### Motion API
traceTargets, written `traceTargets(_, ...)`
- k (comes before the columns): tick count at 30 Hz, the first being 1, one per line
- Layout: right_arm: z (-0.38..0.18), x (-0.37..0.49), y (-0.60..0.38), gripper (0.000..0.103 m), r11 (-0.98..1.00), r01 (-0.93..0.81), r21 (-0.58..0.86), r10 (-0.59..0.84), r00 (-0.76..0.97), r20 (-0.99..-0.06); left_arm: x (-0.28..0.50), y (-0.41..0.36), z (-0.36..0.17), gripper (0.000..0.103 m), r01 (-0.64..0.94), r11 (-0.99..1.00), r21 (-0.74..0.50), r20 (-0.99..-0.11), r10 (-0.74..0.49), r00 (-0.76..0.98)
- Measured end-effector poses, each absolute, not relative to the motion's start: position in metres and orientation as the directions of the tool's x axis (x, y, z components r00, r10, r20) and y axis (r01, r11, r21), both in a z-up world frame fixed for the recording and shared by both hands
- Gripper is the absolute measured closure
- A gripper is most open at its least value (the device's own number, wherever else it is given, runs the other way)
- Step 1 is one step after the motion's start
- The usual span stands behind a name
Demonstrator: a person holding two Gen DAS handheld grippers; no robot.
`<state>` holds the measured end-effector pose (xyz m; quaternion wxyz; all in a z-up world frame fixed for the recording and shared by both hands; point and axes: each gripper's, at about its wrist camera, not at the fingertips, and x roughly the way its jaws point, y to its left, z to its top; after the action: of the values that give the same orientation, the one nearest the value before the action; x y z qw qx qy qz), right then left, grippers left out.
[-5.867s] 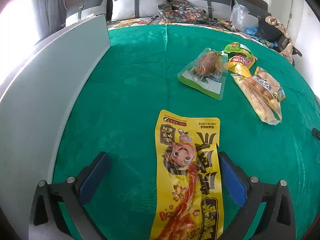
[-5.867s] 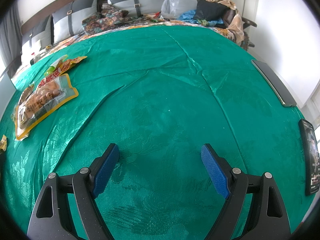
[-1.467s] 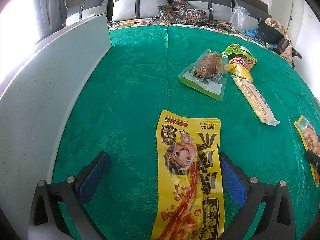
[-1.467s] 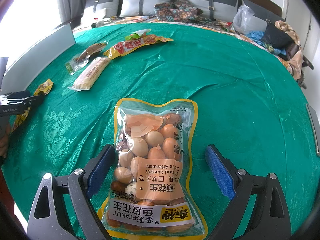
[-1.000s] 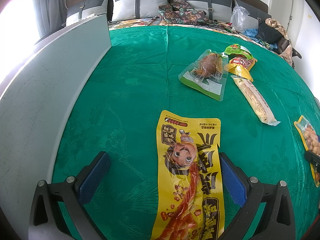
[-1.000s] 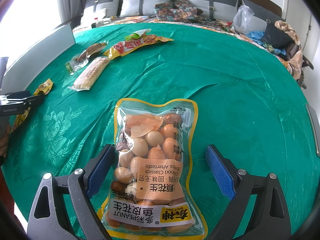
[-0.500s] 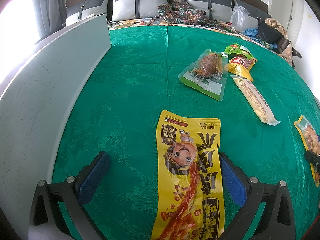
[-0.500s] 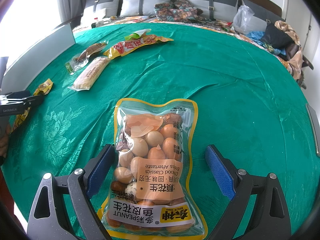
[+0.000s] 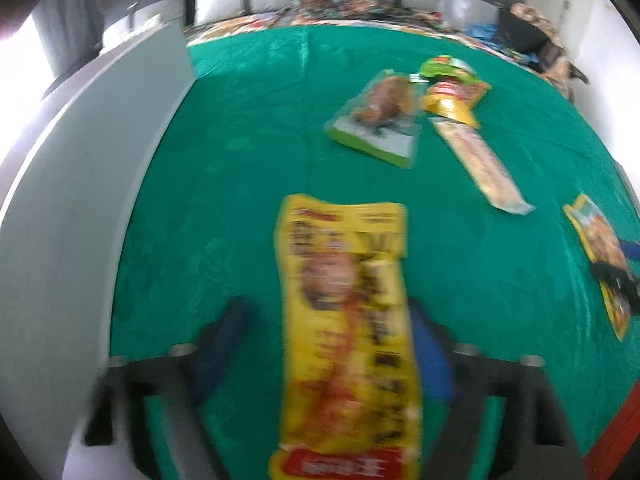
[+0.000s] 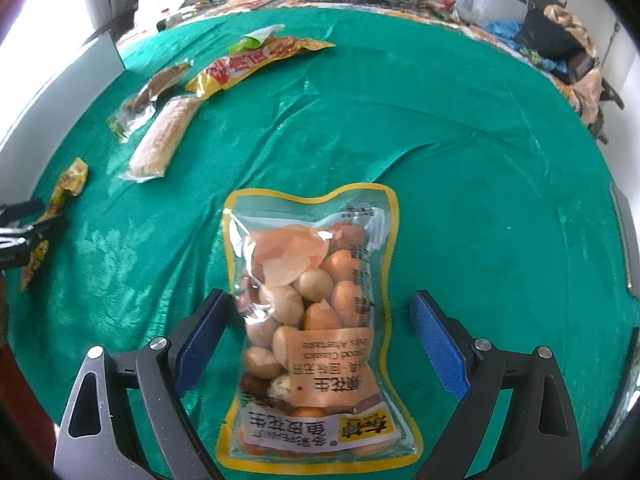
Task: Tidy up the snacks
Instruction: 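Grasp the yellow spicy strip packet with the left tool and lift it, then carry the peanut bag and spicy strip packet over the white box and open both tools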
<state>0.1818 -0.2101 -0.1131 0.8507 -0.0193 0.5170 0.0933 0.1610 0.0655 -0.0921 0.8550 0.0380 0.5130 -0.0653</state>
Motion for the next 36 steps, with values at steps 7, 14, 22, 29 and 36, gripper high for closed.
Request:
traceTargets(7, -0.097, 0.162, -0.212, 0.043, 0.966, -0.17, 0.194, 0.251, 0.454, -0.855, 0.132, 0.075, -0.076, 0.063, 0.128, 0.981, -0.148, -0.847, -0.193, 0.495)
traceTargets(14, -0.074, 0.142, -0.202, 0.043, 0.946, -0.19, 0.262, 0.322, 0.491, -0.81, 0.128, 0.085, -0.061, 0.064, 0.083, 0.952, -0.295, -0.809, -0.295, 0.509)
traceTargets(22, -0.055, 0.14, -0.19, 0.043, 0.937, -0.208, 0.279, 0.348, 0.515, -0.784, 0.119, 0.105, -0.019, 0.064, 0.074, 0.894, -0.442, -0.712, -0.399, 0.577)
traceTargets(29, -0.017, 0.147, -0.158, 0.043, 0.914, -0.27, 0.304, 0.404, 0.531, -0.745, 0.11, 0.17, 0.035, 0.063, 0.054, 0.818, -0.573, -0.584, -0.454, 0.673)
traceTargets(36, 0.065, 0.173, -0.047, 0.042, 0.809, -0.483, 0.335, 0.571, 0.508, -0.645, 0.102, 0.286, 0.07, 0.062, -0.065, 0.826, -0.56, -0.55, -0.312, 0.774)
